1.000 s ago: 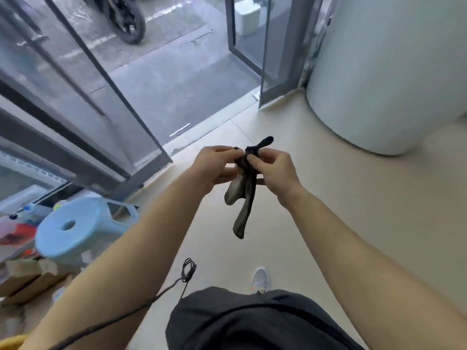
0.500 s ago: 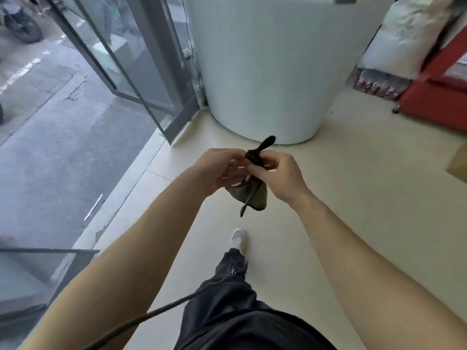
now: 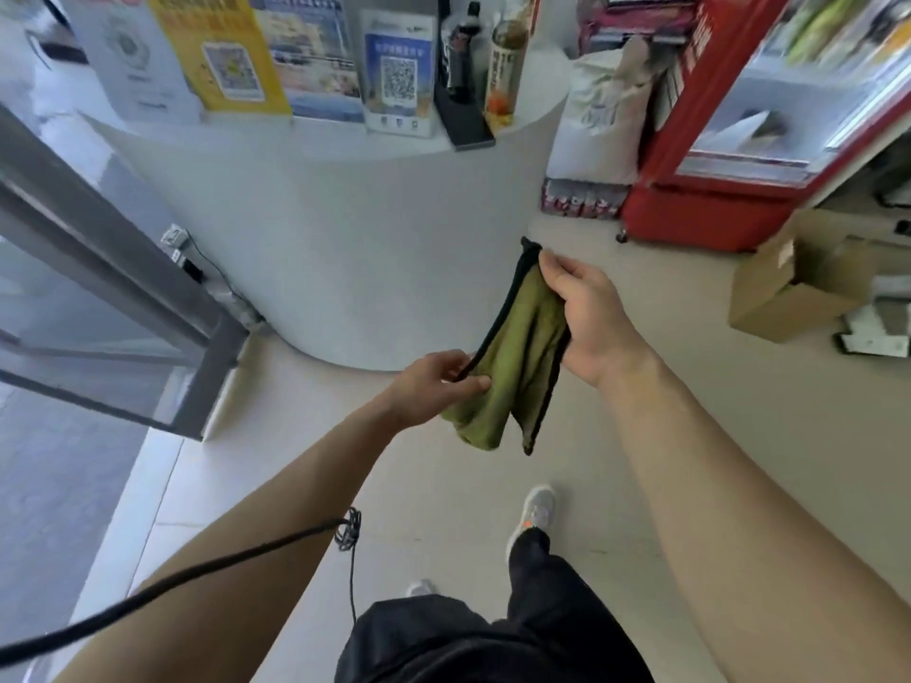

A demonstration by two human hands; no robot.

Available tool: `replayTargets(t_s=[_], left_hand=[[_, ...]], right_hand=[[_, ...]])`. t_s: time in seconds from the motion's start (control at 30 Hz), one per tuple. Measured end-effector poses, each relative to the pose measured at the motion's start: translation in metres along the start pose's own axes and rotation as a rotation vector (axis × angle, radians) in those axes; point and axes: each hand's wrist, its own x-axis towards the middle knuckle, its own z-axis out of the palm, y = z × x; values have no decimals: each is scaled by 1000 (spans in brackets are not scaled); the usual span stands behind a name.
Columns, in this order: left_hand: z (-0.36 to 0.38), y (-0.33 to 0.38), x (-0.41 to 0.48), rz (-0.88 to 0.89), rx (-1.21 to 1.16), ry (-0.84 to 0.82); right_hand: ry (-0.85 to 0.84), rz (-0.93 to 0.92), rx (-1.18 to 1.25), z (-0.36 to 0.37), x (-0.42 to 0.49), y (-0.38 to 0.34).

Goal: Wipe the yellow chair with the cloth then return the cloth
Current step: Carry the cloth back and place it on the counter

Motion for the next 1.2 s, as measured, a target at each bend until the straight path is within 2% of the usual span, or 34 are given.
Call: replayTargets(t_s=[0.1,0.23,0.3,0.43,0.47,0.63,0.73,0.83,0.93,1.1,1.2], left_hand=[[-3,18,68,28,61,17],[-19,54,147,12,-78,133],[-29,85,181,30,-71,171],[-30,168,241,82,132,-3],[-27,189,258,105,183,-4],[-6,271,349,102,204,357],[5,299,400,65,92,384],[15,319,445,87,95,342],[22,337,489,9,-127,272],[10,374,538,-267,-723,100],[-4,388,563,-320,-895,40]], right_hand=[[30,-30,108,-27,66,-40],[104,-42,192,-79,151,-85],[211,-40,150,-118,190,-106],[476,-156,-87,-204,255,-140],[509,-193,-119,-221,268,-146],[472,-267,-152,-274,314,-156],[430,-218,-178,-286,336,-157],[422,-210,-182,-288,363,-156],[371,-203,-199,-280,393,-158],[339,-211,-267,-271,447,-174],[319,-222,-309,-277,478,-187]])
